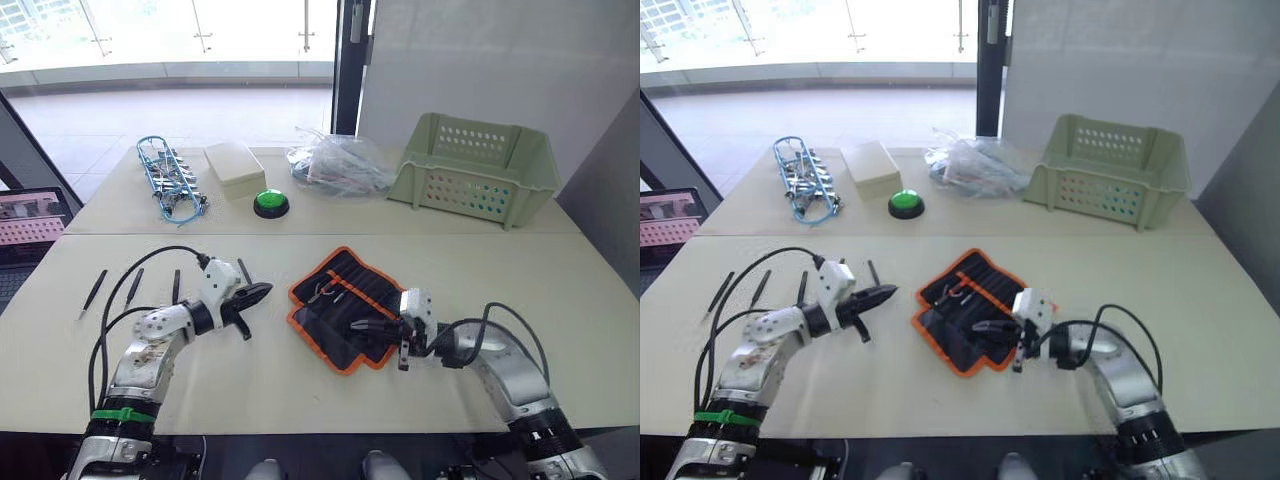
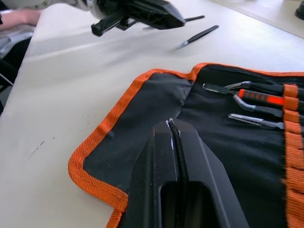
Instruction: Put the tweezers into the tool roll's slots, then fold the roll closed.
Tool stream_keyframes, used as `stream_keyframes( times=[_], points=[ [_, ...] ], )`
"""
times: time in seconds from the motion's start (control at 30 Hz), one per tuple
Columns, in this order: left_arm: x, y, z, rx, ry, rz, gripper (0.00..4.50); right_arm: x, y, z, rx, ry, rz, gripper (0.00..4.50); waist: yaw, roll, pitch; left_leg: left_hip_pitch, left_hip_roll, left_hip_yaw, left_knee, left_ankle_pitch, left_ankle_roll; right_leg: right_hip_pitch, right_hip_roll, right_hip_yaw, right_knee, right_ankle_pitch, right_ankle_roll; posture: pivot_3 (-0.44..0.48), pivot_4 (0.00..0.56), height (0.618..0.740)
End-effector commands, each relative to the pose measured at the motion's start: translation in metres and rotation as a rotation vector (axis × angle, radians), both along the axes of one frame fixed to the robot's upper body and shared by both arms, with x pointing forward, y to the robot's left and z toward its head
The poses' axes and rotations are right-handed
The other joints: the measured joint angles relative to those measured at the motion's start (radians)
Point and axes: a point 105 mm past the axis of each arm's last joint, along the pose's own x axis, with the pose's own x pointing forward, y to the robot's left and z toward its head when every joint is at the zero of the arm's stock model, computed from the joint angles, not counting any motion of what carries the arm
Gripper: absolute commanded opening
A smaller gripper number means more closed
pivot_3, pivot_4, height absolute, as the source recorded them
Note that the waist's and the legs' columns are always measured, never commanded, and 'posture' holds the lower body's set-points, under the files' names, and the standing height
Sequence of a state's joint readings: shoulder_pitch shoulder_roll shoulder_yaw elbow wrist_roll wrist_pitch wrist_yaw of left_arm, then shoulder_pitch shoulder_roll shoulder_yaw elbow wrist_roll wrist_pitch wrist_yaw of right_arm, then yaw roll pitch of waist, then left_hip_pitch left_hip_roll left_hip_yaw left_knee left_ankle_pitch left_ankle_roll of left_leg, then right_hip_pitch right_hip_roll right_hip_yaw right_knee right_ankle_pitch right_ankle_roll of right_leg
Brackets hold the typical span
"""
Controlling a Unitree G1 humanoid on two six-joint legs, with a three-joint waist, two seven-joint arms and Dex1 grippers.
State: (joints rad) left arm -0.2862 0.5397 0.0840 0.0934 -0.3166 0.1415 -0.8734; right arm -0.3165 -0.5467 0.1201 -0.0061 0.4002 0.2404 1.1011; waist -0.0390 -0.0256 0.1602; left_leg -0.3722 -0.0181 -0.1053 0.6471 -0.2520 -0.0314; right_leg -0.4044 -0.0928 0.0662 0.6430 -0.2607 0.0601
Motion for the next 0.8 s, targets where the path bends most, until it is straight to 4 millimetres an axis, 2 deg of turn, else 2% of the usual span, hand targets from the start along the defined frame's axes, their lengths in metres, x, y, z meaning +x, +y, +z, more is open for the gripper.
stream_keyframes(
  times=[0.03,0.1,0.23,0.33,0.43,0.47,0.57,0.8],
  points=[
    [-0.014,0.017,0.026,-0.060,-0.058,0.031,0.55,0.003,-0.012,0.017,0.001,-0.022,0.010,0.26,-0.001,0.001,0.001,0.000,0.000,0.000,0.000,0.000,0.000,0.000,0.000,0.000,0.000,0.000,0.000,0.000,0.150,0.740],
    [-0.024,0.027,0.031,-0.081,-0.054,0.054,1.16,0.008,-0.018,0.022,0.004,-0.019,0.002,0.80,-0.002,0.001,0.002,0.000,0.000,0.000,0.000,0.000,0.000,0.000,0.000,0.000,-0.001,0.000,0.000,0.000,0.150,0.740],
    [-0.049,0.051,0.029,-0.073,-0.043,0.148,2.47,0.015,-0.033,0.027,-0.011,-0.012,0.002,2.21,-0.004,0.002,0.003,0.000,0.001,0.001,-0.001,0.000,0.000,0.000,0.000,0.000,-0.001,0.000,0.000,0.000,0.150,0.740],
    [-0.074,0.077,0.020,-0.062,-0.018,0.277,3.45,0.023,-0.042,0.033,-0.005,-0.018,-0.003,3.18,-0.007,0.002,0.003,0.000,0.001,0.002,-0.001,0.000,0.000,0.000,0.000,0.000,-0.002,0.000,0.000,0.000,0.150,0.740],
    [-0.095,0.101,0.008,-0.064,0.005,0.406,4.43,0.021,-0.039,0.043,0.016,0.017,0.052,4.19,-0.004,0.002,0.003,0.000,0.001,0.003,-0.002,0.000,0.000,0.000,-0.001,0.001,-0.002,0.000,0.000,0.000,0.150,0.740],
    [-0.104,0.112,-0.001,-0.051,0.027,0.454,4.50,0.021,-0.036,0.052,0.047,0.025,0.075,4.47,-0.003,0.002,0.004,0.001,0.001,0.003,-0.002,0.000,0.000,0.000,-0.001,0.001,-0.002,0.000,0.000,0.000,0.150,0.740],
    [-0.134,0.143,-0.017,-0.096,0.054,0.603,4.50,0.019,-0.025,0.076,0.096,0.040,0.165,4.47,-0.003,0.002,0.004,0.001,0.001,0.004,-0.001,0.000,0.000,0.000,-0.001,0.001,-0.003,0.000,0.000,0.000,0.150,0.740],
    [-0.194,0.184,-0.014,-0.199,-0.024,0.855,4.50,0.023,-0.016,0.093,0.071,0.079,0.304,4.47,0.006,0.000,0.005,0.000,0.001,0.004,-0.001,0.000,0.000,0.001,-0.002,-0.001,-0.004,0.000,-0.001,0.000,0.150,0.740]
  ],
)
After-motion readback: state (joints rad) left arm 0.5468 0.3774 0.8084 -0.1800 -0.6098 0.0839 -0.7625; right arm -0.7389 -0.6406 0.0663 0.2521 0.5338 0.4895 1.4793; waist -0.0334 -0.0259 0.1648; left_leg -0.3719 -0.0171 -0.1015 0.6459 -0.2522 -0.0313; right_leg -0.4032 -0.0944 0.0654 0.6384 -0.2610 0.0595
